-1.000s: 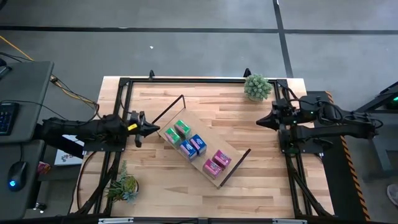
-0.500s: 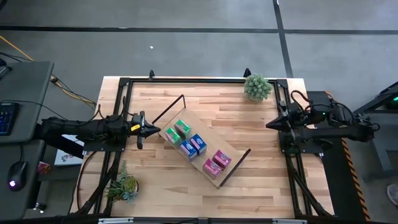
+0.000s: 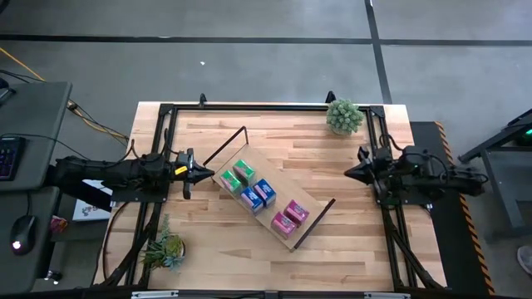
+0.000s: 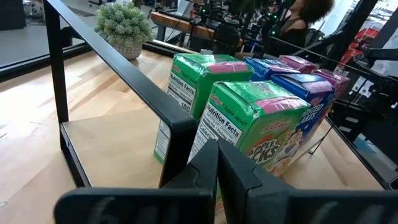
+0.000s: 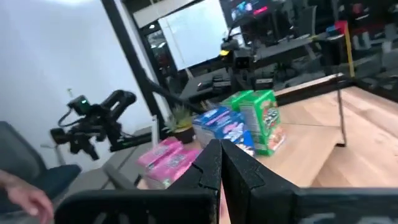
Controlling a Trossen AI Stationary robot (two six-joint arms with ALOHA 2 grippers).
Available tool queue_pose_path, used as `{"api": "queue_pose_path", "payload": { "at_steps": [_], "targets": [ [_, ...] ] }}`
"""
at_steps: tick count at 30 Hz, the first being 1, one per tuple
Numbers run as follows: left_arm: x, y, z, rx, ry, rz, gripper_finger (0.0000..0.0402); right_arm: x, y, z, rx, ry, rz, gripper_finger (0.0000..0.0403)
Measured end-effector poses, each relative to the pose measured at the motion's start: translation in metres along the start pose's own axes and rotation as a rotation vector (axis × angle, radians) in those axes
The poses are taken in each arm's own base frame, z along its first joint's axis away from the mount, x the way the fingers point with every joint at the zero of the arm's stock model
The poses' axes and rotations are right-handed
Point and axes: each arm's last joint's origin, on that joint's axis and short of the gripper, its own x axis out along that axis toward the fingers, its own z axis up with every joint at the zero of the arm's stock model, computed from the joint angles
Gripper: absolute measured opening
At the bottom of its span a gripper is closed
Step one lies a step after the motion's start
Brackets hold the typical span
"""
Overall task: Stack cereal on shelf
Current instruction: Return to Home Position
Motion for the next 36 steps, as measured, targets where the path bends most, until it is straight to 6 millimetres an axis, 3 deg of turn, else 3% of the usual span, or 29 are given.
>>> {"api": "queue_pose_path", "payload": {
  "at_steps": [12, 16, 23, 36],
  "targets": [
    [0.0, 0.0, 0.0, 0.0, 0.001, 0.001, 0.0, 0.013, -0.015, -0.032, -0.07, -0.123, 0.008, 0.0],
    [0.0, 0.0, 0.0, 0.0, 0.001, 0.0, 0.0, 0.014, -0.018, -0.041, -0.074, -0.077, -0.008, 0.0],
    [0.0, 0.0, 0.0, 0.0, 0.001, 0.0, 0.0, 0.015, -0.022, -0.049, -0.078, 0.004, -0.05, 0.0],
    [0.0, 0.0, 0.0, 0.0, 0.001, 0.001, 0.0, 0.015, -0.023, -0.05, -0.059, 0.002, -0.091, 0.0]
  ]
}}
